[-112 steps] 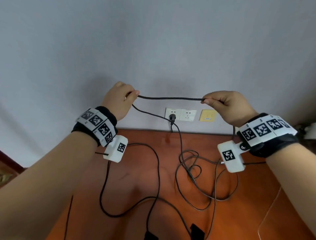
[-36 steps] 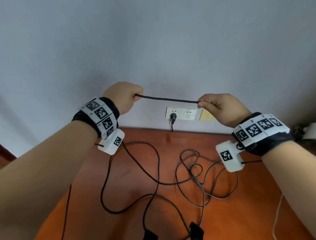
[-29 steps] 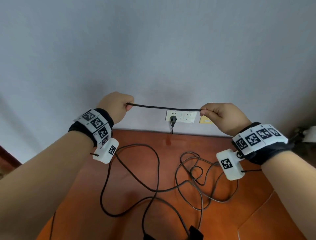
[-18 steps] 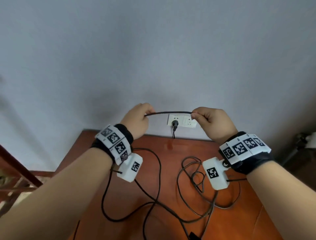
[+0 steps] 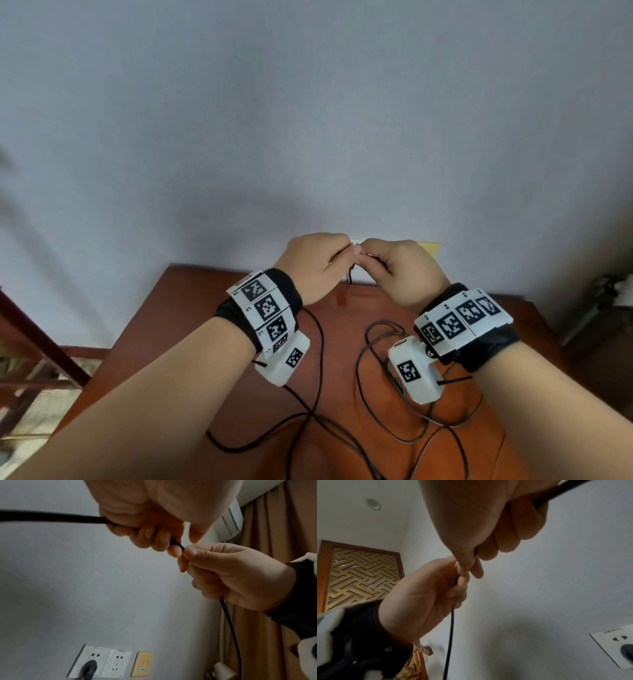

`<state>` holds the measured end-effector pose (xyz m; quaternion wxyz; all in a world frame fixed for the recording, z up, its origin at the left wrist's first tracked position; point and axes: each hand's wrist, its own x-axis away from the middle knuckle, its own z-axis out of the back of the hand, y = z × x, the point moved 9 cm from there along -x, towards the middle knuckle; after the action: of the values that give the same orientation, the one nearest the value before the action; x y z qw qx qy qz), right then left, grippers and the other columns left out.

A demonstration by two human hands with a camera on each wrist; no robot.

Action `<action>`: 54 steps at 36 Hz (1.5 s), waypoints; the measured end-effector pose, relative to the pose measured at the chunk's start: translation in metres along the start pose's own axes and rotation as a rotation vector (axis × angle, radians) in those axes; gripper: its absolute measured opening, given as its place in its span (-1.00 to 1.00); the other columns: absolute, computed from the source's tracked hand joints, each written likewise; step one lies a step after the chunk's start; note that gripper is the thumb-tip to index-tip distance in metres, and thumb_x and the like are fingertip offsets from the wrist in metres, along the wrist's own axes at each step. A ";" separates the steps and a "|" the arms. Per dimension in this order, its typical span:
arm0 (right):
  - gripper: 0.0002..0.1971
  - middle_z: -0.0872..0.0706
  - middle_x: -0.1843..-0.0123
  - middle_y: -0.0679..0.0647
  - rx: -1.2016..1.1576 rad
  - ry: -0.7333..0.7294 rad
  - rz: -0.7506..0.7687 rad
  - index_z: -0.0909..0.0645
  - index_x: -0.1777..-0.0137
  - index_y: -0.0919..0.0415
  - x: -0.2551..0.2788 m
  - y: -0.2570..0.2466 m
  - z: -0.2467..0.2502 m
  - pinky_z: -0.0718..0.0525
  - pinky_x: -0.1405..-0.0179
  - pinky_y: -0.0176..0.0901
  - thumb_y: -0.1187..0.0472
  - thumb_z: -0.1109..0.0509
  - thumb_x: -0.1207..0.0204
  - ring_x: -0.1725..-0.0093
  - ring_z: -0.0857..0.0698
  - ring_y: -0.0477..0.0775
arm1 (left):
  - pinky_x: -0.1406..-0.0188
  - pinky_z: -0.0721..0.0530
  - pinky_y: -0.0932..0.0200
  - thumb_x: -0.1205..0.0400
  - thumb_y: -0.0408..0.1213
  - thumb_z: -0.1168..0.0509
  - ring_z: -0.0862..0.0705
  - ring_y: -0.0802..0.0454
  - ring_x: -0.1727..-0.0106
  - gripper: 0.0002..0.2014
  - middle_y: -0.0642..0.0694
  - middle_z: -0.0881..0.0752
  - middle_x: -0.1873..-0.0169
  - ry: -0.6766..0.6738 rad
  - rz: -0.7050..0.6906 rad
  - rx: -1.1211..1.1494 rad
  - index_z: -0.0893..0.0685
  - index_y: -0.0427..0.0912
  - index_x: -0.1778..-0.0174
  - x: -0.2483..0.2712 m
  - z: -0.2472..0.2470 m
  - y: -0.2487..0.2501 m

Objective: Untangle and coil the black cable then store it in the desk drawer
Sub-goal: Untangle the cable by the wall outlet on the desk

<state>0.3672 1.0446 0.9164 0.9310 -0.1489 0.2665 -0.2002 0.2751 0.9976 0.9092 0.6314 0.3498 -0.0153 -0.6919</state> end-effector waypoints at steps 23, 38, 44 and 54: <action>-0.79 -0.68 0.35 -0.16 0.003 -0.073 -0.153 -0.71 0.11 0.03 0.024 0.048 0.009 -0.54 0.22 -0.23 0.03 -0.28 -0.63 0.27 -0.59 -0.13 | 0.50 -0.22 0.16 -0.67 0.06 -0.01 -0.41 -0.06 0.53 -0.54 0.05 -0.27 0.64 -0.004 -0.125 -0.207 -0.26 -0.08 0.52 0.018 0.021 -0.047; -0.70 -0.61 0.47 -0.05 -0.018 0.085 -0.139 -0.63 0.19 0.18 0.023 0.029 -0.004 -0.55 0.41 -0.05 0.02 -0.21 -0.63 0.42 -0.57 0.04 | 0.12 -0.52 -0.05 -0.76 -0.18 -0.01 -0.59 -0.12 0.20 -0.69 -0.20 -0.63 0.29 -0.011 0.227 0.227 -0.56 -0.28 0.11 -0.001 -0.032 -0.012; -0.74 -0.60 0.45 -0.09 -0.053 0.072 -0.134 -0.67 0.12 0.14 0.025 0.022 -0.006 -0.45 0.45 -0.14 0.02 -0.22 -0.60 0.48 -0.47 -0.11 | 0.38 -0.40 0.08 -0.73 -0.05 -0.06 -0.48 0.03 0.42 -0.61 0.01 -0.47 0.52 0.044 0.190 0.210 -0.40 -0.15 0.38 -0.005 -0.036 0.001; -0.53 -0.73 0.33 -0.02 0.004 -0.070 -0.055 -0.71 0.11 0.02 0.036 0.029 -0.009 -0.62 0.33 0.00 -0.24 -0.06 -0.58 0.32 -0.66 -0.05 | 0.51 -0.30 0.21 -0.64 0.07 -0.11 -0.38 0.07 0.54 -0.58 0.06 -0.36 0.62 0.063 -0.015 0.071 -0.36 -0.09 0.47 0.009 -0.027 0.007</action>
<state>0.3986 1.0522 0.8819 0.9342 -0.1612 0.2290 -0.2209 0.2956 0.9993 0.8876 0.6134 0.3937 -0.0172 -0.6844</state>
